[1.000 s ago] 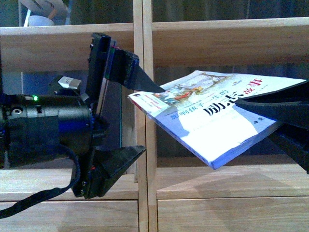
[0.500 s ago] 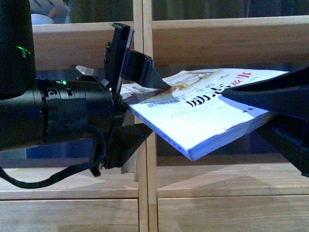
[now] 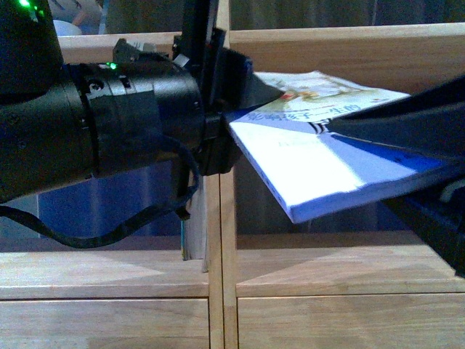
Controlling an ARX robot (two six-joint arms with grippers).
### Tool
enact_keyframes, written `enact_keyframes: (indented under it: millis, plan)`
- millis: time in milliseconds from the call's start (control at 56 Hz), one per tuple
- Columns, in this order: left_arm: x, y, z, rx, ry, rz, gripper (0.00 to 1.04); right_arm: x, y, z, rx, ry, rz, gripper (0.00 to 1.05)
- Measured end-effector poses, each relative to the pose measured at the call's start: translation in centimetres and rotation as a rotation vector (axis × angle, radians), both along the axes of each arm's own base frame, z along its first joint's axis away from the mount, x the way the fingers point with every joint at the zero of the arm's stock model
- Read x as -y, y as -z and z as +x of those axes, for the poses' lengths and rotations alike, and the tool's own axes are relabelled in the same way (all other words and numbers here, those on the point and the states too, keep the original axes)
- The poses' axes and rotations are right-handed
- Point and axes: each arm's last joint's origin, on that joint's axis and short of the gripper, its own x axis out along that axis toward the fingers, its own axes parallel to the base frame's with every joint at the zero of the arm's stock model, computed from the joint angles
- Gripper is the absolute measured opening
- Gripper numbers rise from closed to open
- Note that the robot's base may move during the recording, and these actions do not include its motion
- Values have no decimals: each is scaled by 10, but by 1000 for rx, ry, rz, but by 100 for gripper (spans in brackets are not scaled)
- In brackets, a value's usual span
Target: Organize books on shelf
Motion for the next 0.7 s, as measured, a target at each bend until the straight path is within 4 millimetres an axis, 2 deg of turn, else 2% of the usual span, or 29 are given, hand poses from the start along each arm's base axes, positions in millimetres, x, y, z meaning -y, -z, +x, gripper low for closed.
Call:
enact_keyframes:
  millis: [179,250,357,429,554,696]
  plan:
    - [-13,3,-10,39,-15,-19,7,7,0,-2,20,-16,-13,52]
    - [-25,6,-15,48,-37,-13,7,13,3,0,17,1,-23,63]
    - [-59,8,-20,80,-138,9,7,34,9,5,17,77,-55,85]
    - [-87,13,-18,93,-229,48,7,54,12,10,7,148,-75,99]
    - [-116,18,-8,97,-357,128,7,79,14,13,8,243,-101,98]
    - [-145,24,7,159,-610,269,7,106,14,11,18,329,-130,98]
